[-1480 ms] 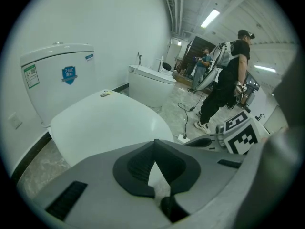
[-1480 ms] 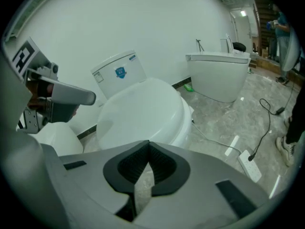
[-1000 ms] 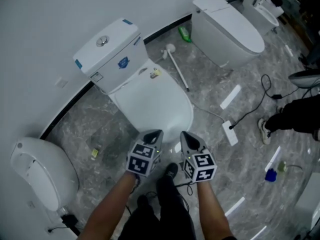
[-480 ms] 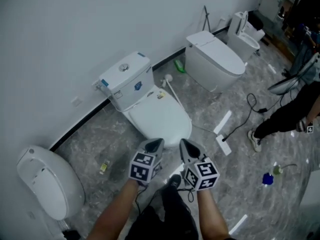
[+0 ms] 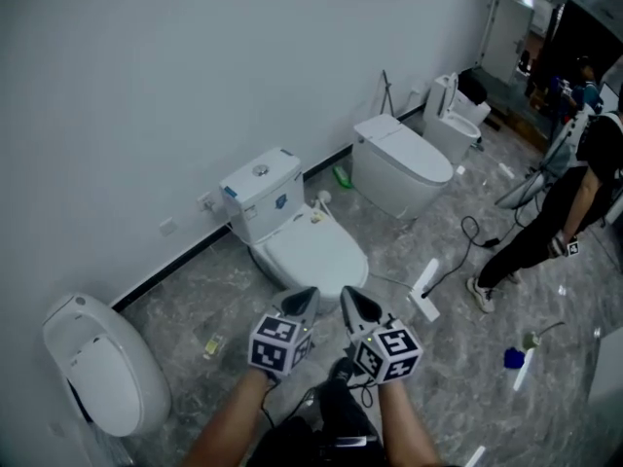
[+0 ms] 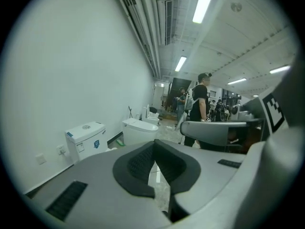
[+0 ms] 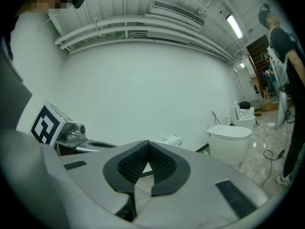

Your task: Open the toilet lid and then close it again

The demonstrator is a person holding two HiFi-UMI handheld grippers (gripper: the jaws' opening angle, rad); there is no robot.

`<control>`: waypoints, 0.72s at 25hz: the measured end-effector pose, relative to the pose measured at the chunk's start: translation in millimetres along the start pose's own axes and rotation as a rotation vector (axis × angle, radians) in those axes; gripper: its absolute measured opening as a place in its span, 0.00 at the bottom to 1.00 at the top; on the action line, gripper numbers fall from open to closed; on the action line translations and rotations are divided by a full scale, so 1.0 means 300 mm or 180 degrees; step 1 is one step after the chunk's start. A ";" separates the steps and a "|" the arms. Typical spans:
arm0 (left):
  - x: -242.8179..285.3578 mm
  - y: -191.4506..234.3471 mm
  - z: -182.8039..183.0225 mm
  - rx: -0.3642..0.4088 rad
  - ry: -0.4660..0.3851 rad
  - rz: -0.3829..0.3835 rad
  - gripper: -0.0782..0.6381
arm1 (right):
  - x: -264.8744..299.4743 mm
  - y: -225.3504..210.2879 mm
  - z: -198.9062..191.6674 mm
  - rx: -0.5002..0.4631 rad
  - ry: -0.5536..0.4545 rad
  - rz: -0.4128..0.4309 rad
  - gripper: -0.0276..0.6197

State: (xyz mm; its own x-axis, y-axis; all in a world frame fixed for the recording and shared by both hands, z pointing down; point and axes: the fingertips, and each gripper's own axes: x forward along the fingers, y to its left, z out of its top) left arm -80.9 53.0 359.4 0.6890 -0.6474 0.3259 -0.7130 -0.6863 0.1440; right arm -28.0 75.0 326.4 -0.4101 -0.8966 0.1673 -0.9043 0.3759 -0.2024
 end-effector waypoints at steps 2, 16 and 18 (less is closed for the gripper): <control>-0.063 -0.032 0.040 0.0023 -0.0095 -0.0010 0.12 | -0.044 0.068 0.030 -0.0028 -0.0055 0.0050 0.06; -0.331 -0.238 0.286 0.0240 -0.0529 -0.0053 0.12 | -0.302 0.268 0.318 -0.0125 -0.0541 0.0254 0.05; -0.337 -0.260 0.310 0.0277 -0.0577 -0.0042 0.12 | -0.326 0.267 0.348 -0.0164 -0.0568 0.0288 0.05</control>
State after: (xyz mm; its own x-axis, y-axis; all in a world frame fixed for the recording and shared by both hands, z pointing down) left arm -82.9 141.0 228.2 0.7159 -0.6820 0.1497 -0.6952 -0.7160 0.0632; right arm -48.0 168.4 192.9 -0.4666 -0.8842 -0.0238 -0.8715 0.4642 -0.1583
